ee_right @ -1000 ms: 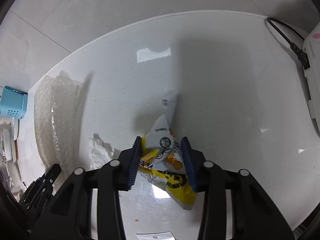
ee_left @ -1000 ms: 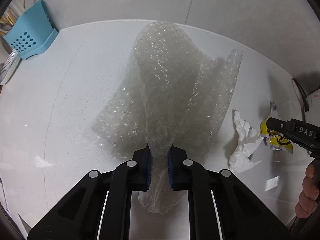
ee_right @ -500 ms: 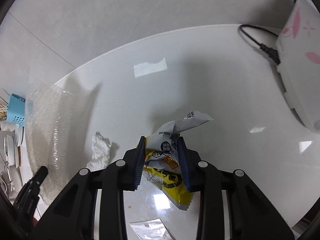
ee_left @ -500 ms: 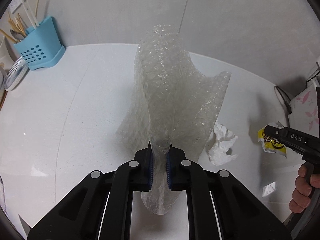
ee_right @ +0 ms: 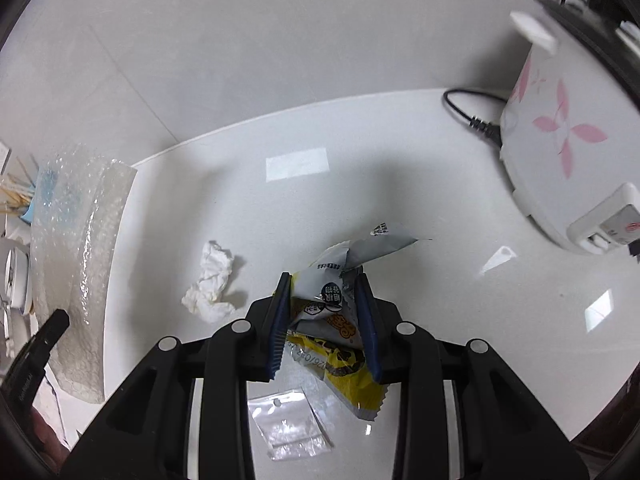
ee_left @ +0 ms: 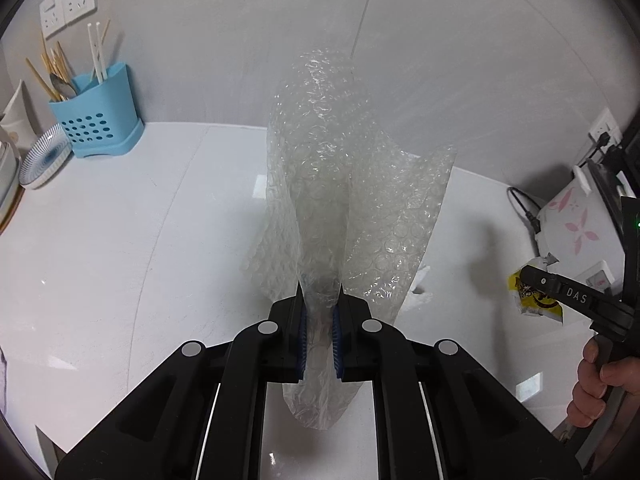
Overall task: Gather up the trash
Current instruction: 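Lift the bubble wrap and yellow wrapper up off the counter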
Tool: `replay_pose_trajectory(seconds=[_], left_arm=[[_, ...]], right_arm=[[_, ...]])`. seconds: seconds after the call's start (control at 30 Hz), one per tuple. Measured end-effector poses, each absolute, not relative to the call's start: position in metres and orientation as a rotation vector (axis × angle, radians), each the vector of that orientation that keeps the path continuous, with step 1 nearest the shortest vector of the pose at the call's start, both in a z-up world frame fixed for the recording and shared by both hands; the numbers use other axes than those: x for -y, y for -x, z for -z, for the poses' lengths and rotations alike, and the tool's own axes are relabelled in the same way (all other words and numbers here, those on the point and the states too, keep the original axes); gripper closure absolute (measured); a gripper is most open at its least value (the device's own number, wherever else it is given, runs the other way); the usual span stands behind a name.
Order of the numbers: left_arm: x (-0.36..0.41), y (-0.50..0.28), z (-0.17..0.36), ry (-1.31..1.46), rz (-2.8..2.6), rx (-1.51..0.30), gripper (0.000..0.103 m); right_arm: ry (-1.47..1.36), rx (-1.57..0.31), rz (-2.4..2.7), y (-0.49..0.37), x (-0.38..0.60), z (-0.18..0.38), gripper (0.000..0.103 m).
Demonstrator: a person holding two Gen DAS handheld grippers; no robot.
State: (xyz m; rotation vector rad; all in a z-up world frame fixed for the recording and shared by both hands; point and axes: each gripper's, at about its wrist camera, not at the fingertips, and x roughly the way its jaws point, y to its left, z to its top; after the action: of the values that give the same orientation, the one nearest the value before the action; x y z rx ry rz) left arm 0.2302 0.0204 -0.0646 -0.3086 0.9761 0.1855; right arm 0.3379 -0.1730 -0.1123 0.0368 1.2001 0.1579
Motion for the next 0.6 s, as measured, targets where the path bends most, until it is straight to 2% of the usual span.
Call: replay_pose_trajectory(seconds=[0.6], left_arm=[[-0.027, -0.153, 0.022, 0.271, -0.125, -0.872, 0.095]], right_arm=[[0.011, -0.982, -0.201, -0.237, 0.176, 0.024, 0.073]])
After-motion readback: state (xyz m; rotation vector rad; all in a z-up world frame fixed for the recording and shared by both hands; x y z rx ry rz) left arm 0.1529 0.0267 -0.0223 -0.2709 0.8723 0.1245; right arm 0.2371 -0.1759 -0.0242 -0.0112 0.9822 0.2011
